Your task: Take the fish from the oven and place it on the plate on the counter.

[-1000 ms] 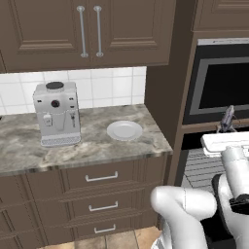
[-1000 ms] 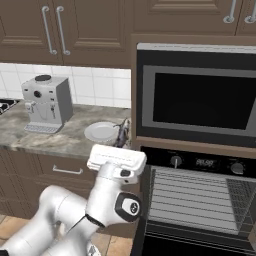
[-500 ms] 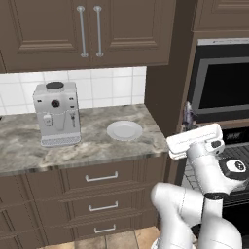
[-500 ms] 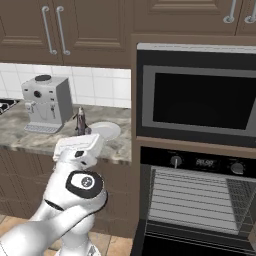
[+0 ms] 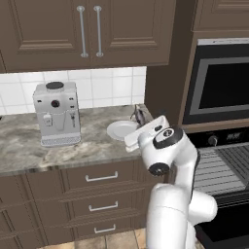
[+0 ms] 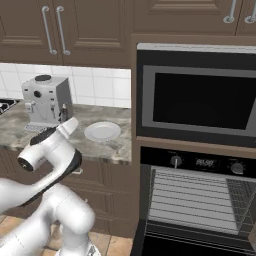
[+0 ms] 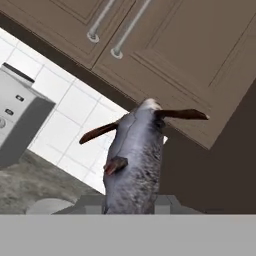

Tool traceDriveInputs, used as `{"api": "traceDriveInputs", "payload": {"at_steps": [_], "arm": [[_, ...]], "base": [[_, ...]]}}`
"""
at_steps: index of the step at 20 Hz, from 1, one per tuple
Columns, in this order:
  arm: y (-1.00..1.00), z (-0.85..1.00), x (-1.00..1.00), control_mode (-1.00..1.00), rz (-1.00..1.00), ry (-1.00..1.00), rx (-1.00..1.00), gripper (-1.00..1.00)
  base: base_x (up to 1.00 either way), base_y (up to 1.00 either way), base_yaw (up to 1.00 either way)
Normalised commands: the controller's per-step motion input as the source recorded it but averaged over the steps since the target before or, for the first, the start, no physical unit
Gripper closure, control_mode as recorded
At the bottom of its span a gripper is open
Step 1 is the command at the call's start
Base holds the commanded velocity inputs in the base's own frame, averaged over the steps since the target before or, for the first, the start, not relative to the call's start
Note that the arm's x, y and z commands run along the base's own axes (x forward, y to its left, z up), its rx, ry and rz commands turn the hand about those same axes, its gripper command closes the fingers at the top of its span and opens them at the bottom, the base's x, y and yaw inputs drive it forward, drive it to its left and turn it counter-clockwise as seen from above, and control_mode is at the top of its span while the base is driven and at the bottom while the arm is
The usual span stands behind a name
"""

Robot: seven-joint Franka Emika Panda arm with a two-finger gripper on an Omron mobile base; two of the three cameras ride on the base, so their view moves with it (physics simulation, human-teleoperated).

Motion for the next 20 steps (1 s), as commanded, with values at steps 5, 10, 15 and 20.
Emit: {"api": "traceDriveInputs", "payload": {"at_steps": [5, 10, 15, 20], "arm": [[0.31, -0.01, 0.66, -1.0, -0.01, 0.36, -0.01, 1.0], [0.0, 0.0, 0.47, -1.0, -0.03, 0.27, 0.0, 1.0], [0.0, 0.0, 0.35, -1.0, -0.03, 0.25, 0.0, 1.0], [-0.03, -0.15, 0.2, -1.0, -0.02, 0.19, 0.0, 1.0]], "base": [[0.0, 0.0, 0.0], [0.0, 0.0, 0.0], [0.0, 0.0, 0.0], [0.0, 0.0, 0.0]]}}
